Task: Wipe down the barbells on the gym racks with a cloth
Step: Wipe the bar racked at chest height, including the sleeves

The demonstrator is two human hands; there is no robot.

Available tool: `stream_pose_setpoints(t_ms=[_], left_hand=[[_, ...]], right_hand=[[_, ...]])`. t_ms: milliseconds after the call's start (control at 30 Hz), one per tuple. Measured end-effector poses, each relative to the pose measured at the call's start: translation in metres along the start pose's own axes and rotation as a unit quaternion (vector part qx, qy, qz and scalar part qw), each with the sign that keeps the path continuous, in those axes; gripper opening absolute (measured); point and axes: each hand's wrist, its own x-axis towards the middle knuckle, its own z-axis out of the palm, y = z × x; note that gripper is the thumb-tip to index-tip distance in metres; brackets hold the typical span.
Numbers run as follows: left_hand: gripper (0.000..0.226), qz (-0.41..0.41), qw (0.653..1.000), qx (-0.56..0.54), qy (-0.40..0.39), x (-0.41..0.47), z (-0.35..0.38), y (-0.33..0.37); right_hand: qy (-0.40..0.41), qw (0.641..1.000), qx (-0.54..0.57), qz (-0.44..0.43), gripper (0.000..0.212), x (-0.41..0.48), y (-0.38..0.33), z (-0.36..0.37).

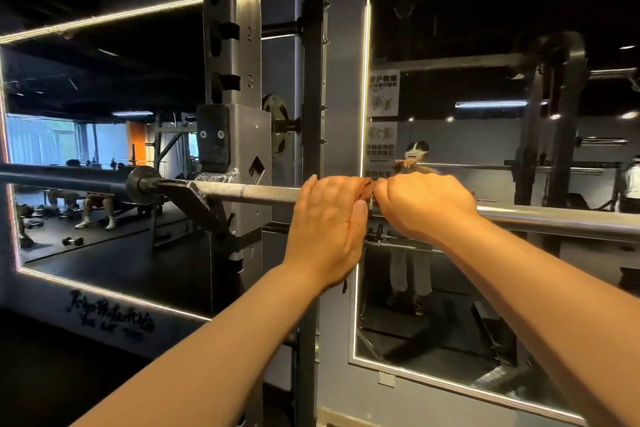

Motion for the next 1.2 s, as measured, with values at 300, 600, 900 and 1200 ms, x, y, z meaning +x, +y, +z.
stream_pose_setpoints(t_ms=[300, 600, 900, 1200], left_hand=[[0.036, -0.08, 0.966, 0.113, -0.219, 0.063, -0.021, 0.009], [0.047, 0.036, 0.992, -0.04, -0.112, 0.017, -0.018, -0.02], [0.045, -0.061, 0.996, 0.06, -0.017, 0.03, -0.002, -0.002], [0.036, 0.038, 0.985, 0.139, -0.098, 0.021, -0.024, -0.037]], right_hand=[[0.002, 1.0, 0.004, -0.004, 0.021, -0.004, 0.002, -0.004], [0.012, 1.0, 0.001, -0.014, 0.013, -0.001, 0.003, 0.001], [0.038, 0.999, -0.022, -0.027, 0.013, 0.0, 0.003, 0.004], [0.015, 0.999, -0.022, -0.044, 0.014, -0.003, 0.005, 0.0]])
